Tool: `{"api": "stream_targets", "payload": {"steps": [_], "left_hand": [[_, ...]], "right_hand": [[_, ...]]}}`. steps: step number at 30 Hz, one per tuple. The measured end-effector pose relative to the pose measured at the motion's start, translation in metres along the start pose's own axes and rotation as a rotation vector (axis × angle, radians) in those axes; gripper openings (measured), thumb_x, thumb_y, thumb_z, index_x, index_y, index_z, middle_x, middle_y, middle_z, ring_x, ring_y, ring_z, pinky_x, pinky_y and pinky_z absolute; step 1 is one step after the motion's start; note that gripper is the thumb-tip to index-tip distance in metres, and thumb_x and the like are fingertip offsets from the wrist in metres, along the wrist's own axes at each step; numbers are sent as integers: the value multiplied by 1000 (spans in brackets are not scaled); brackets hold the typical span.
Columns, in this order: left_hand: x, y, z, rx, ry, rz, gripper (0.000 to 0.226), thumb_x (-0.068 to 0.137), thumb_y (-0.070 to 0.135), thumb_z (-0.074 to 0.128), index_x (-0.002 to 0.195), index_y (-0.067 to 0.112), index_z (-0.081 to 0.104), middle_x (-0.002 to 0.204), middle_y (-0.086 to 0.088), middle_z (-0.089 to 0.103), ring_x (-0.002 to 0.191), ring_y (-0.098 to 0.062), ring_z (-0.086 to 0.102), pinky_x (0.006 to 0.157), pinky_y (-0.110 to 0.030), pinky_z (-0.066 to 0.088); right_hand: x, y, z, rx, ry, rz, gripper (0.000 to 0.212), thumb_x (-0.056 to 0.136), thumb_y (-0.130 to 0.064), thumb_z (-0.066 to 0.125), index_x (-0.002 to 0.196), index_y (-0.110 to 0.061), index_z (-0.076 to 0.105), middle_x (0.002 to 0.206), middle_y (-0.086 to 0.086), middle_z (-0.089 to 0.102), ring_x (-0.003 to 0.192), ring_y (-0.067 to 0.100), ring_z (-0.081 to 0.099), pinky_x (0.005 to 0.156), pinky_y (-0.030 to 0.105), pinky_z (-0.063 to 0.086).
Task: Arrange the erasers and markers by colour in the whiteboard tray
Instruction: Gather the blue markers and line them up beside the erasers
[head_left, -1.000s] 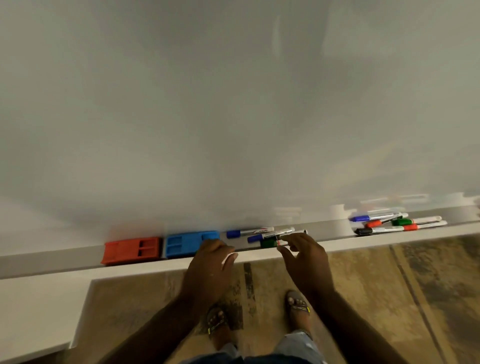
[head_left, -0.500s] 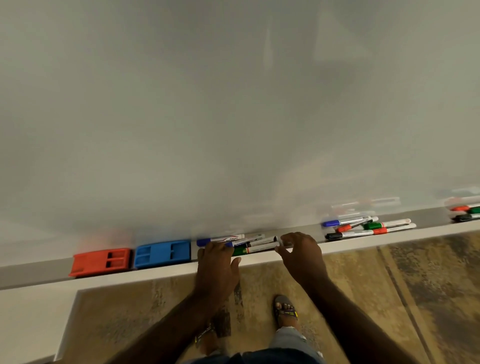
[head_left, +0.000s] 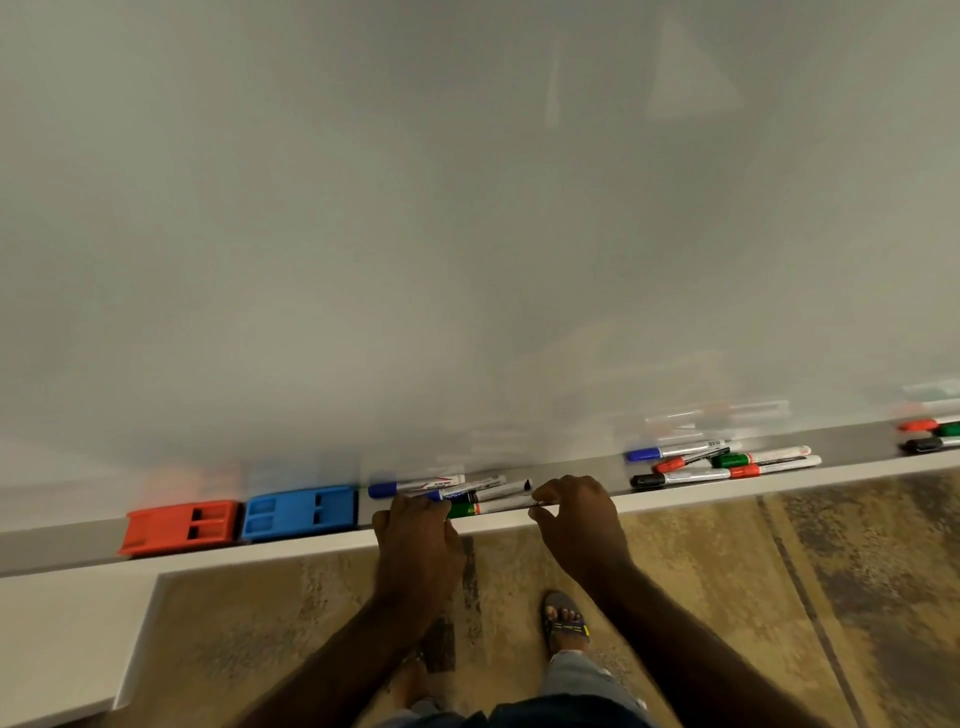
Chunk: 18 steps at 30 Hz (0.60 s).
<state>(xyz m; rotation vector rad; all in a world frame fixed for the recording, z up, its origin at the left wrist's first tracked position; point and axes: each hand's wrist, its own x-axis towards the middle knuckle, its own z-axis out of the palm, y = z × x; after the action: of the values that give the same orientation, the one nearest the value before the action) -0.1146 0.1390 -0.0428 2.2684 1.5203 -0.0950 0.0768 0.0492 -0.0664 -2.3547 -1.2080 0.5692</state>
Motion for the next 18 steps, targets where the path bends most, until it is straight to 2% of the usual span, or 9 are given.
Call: {"api": "stream_targets", "payload": {"steps": [3, 8, 12, 15, 18], "left_hand": [[-4, 11, 1, -41, 9, 4, 41, 95, 32, 60, 136, 26, 60, 133, 7, 64, 129, -15, 48, 111, -37, 28], [-12, 41, 8, -137, 53, 76, 39, 93, 28, 63, 133, 24, 64, 130, 6, 67, 129, -16, 51, 112, -36, 29], [-13, 78, 17, -209, 41, 122, 40, 93, 30, 64, 133, 25, 63, 131, 4, 65, 129, -17, 50, 114, -39, 37], [-10, 100, 22, -214, 31, 137, 42, 92, 28, 63, 134, 26, 62, 130, 2, 66, 129, -20, 51, 112, -42, 42], [-7, 119, 28, -237, 50, 139, 40, 90, 23, 65, 130, 26, 64, 120, 1, 68, 119, -20, 55, 105, -41, 46]], "right_hand": [[-2, 8, -8, -4, 16, -11, 18, 90, -29, 75, 108, -29, 76, 105, -12, 75, 95, 3, 52, 90, 30, 49], [-3, 30, -37, -11, 57, -3, 17, 89, -23, 77, 107, -23, 78, 105, -7, 75, 96, 9, 60, 89, 31, 50], [-1, 56, -65, -22, 88, 19, 16, 91, -20, 75, 106, -23, 78, 105, -5, 74, 88, 6, 63, 80, 25, 52], [0, 73, -77, -82, 66, 41, 18, 93, -20, 71, 110, -26, 78, 110, -6, 73, 90, 5, 63, 81, 21, 50], [2, 88, -86, -99, 48, 65, 21, 92, -21, 72, 111, -28, 77, 113, -7, 73, 87, 5, 64, 80, 23, 53]]}}
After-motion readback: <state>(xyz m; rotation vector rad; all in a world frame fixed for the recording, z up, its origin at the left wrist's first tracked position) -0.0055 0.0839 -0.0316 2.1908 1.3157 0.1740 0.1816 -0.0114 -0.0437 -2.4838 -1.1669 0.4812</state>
